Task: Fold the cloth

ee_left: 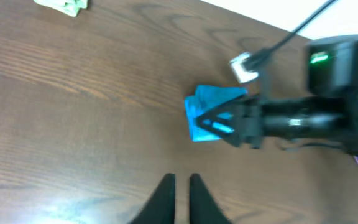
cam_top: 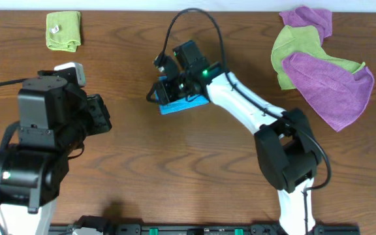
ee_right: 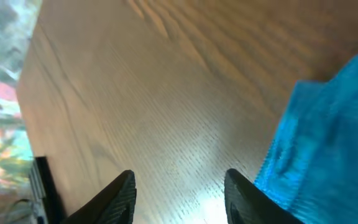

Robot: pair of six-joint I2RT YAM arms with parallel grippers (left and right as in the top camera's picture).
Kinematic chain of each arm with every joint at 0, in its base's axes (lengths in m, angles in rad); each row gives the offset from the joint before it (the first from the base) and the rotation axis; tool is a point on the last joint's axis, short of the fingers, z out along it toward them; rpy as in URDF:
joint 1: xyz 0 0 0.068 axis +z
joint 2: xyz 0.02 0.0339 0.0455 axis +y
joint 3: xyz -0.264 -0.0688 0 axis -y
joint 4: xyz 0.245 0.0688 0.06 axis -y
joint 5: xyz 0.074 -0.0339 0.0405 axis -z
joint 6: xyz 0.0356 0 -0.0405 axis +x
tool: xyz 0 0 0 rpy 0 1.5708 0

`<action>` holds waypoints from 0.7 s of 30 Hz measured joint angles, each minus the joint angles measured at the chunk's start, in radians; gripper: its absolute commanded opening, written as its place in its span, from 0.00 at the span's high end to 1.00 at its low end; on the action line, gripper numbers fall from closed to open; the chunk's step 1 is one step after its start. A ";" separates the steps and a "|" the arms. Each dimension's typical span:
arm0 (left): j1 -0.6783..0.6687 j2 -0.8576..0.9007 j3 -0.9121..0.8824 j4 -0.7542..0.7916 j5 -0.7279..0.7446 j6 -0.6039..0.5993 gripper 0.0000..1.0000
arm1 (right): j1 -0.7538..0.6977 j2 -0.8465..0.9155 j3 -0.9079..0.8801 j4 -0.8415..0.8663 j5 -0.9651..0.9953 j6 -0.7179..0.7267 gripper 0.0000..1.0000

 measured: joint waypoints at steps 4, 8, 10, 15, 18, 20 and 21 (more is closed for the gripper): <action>0.001 0.026 -0.170 0.127 0.001 -0.002 0.83 | -0.030 -0.026 0.097 -0.191 0.091 -0.056 0.99; 0.001 0.104 -0.380 0.343 0.028 -0.018 0.67 | -0.052 -0.051 0.126 -0.284 0.291 -0.094 0.99; 0.001 0.149 -0.449 0.449 0.035 -0.034 0.49 | -0.063 -0.051 0.122 -0.290 0.359 -0.114 0.99; 0.001 0.325 -0.530 0.718 0.137 -0.102 0.30 | -0.086 -0.051 0.119 -0.290 0.469 -0.147 0.99; 0.000 0.454 -0.531 0.861 0.225 -0.154 0.18 | -0.106 -0.050 0.119 -0.290 0.492 -0.164 0.99; 0.001 0.525 -0.532 0.936 0.277 -0.195 0.02 | -0.126 -0.048 0.119 -0.293 0.494 -0.173 0.99; 0.001 0.562 -0.533 0.969 0.303 -0.216 0.05 | -0.137 -0.045 0.119 -0.293 0.492 -0.175 0.99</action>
